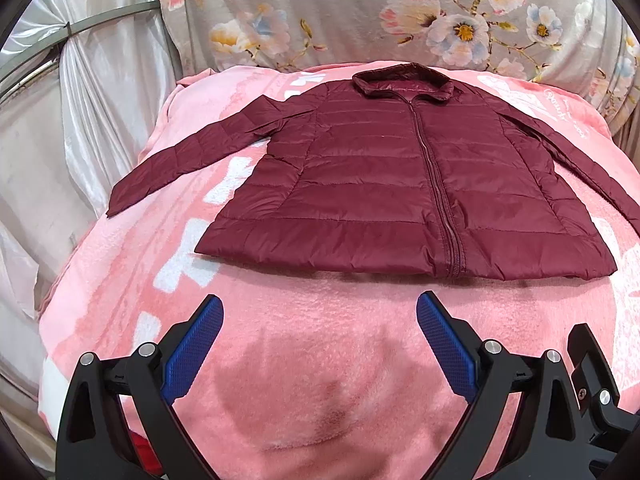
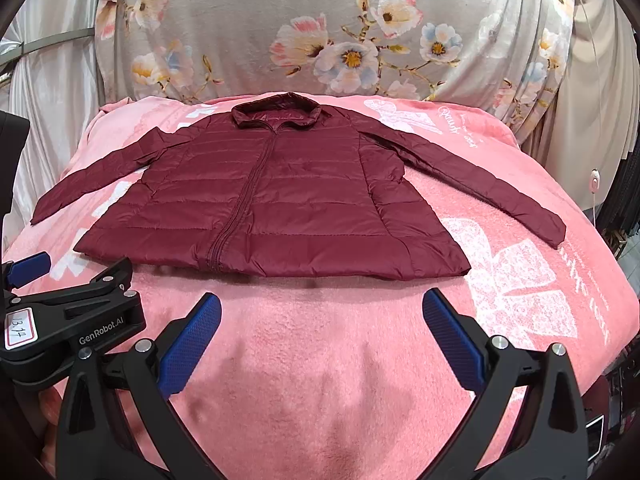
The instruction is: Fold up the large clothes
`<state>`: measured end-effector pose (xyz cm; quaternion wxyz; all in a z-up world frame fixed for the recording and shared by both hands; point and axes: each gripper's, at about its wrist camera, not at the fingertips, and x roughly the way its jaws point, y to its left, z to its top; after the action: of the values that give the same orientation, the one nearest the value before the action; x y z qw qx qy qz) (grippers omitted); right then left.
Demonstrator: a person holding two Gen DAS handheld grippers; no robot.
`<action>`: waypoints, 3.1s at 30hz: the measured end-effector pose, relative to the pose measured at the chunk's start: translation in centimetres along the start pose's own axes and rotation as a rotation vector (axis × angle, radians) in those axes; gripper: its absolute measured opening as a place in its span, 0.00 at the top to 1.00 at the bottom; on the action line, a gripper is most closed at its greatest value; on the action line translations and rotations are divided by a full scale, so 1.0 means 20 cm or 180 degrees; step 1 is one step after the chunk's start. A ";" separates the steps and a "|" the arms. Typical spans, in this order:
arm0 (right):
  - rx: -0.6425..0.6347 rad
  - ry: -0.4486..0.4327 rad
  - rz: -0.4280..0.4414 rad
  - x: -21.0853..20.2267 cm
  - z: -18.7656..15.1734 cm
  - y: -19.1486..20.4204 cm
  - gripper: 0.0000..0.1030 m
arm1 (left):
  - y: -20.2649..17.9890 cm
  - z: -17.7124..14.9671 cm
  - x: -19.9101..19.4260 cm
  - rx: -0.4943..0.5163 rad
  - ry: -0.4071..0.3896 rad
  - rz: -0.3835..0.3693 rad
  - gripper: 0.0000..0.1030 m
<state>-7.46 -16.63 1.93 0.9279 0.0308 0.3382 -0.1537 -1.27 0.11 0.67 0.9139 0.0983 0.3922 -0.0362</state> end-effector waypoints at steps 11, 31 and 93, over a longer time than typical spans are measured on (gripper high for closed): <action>-0.0003 -0.0004 -0.0003 -0.01 0.00 0.01 0.05 | -0.01 -0.04 -0.03 -0.0020 -0.0002 0.0000 0.08; -0.0014 -0.0004 -0.0012 -0.01 0.01 0.02 0.05 | 0.05 0.00 0.02 -0.0034 0.0018 -0.0020 0.08; 0.0382 0.0141 -0.0066 0.28 0.05 -0.26 0.05 | 0.06 0.02 0.25 -0.0064 0.0226 -0.0023 0.07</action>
<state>-4.28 -23.22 -0.60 0.9150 0.0863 0.3492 -0.1826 2.53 1.21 -2.47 0.9002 0.0890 0.4251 -0.0321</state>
